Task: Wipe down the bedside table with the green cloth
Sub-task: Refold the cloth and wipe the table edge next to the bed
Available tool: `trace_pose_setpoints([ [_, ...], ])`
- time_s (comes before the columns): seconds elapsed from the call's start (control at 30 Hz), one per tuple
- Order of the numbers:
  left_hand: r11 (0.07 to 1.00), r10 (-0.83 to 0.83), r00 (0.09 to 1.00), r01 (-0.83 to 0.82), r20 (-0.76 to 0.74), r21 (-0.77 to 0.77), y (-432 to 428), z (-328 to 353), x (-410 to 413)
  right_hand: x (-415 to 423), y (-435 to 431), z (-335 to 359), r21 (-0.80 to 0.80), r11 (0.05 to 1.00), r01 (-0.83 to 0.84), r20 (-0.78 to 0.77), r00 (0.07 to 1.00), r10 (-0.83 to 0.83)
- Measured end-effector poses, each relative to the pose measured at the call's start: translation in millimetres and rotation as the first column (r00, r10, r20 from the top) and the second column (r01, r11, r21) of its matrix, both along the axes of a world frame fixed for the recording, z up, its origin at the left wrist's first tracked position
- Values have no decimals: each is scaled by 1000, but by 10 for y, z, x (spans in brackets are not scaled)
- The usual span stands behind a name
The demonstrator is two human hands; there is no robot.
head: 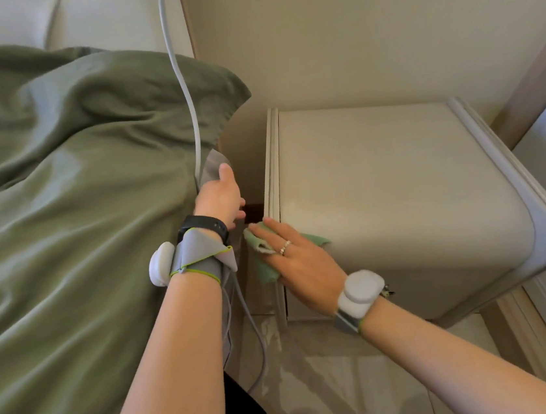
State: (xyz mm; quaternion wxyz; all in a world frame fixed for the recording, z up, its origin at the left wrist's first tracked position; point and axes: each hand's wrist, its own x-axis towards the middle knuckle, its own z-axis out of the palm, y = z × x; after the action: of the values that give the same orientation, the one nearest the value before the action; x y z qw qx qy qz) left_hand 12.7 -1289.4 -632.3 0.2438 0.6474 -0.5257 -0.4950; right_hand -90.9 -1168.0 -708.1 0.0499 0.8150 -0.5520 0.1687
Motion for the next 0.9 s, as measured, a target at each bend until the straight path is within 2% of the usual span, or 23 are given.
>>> trace_pose_setpoints([
  [0.03, 999, 10, 1000, -9, 6, -30, -6, 8, 4, -51, -82, 46, -11, 1000, 3, 28, 1000, -3],
  [0.1, 998, 11, 1000, -10, 14, -67, 6, 19, 2, -100, -266, 279, 65, 994, 87, 156, 983, -96],
  [0.17, 998, 5, 1000, -4, 11, -70, 22, 33, -9, -83, -359, 393, 165, 972, 165, 192, 962, -196],
  [0.23, 997, 7, 1000, -6, 15, -82, 10, 37, 1, 51, -247, 346, 117, 983, 139, 60, 987, -147],
  [0.3, 996, 12, 1000, -11, 15, -93, -15, 42, 1, 86, -95, 192, 93, 996, 3, -111, 994, 7],
  [0.33, 995, 16, 1000, -14, 19, -101, -20, 53, -6, 40, -108, 180, 116, 992, -40, -139, 989, 56],
  [0.4, 995, 8, 1000, -6, 19, -104, -32, 62, -24, -121, -365, 188, 124, 989, -86, -4, 996, 87],
  [0.43, 995, 0, 1000, 2, 24, -99, -38, 60, -32, -222, -556, 217, 150, 986, -74, 90, 994, 61],
  [0.5, 996, -9, 999, 12, 35, -89, -34, 70, -42, -394, -866, 348, 209, 977, 35, 147, 987, -67],
  [0.57, 995, -21, 998, 27, 57, -93, -53, 59, -39, -379, -952, 347, 271, 952, 142, 137, 973, -185],
  [0.63, 995, -33, 996, 41, 82, -92, -103, 20, -42, -215, -740, 299, 264, 949, 170, 82, 977, -198],
  [0.73, 994, -32, 994, 43, 107, -100, -180, -25, -67, -115, -418, 186, 262, 965, 22, 34, 999, -32],
  [0.8, 993, -36, 994, 48, 107, -110, -230, -40, -119, -296, -658, 212, 276, 961, -25, 30, 999, 18],
  [0.83, 992, -39, 993, 51, 111, -116, -231, -36, -122, -381, -849, 239, 250, 968, -8, 18, 1000, 4],
  [0.9, 991, -44, 990, 60, 134, -116, -273, -57, -154, -567, -1321, 308, 236, 962, 140, -26, 990, -138],
])
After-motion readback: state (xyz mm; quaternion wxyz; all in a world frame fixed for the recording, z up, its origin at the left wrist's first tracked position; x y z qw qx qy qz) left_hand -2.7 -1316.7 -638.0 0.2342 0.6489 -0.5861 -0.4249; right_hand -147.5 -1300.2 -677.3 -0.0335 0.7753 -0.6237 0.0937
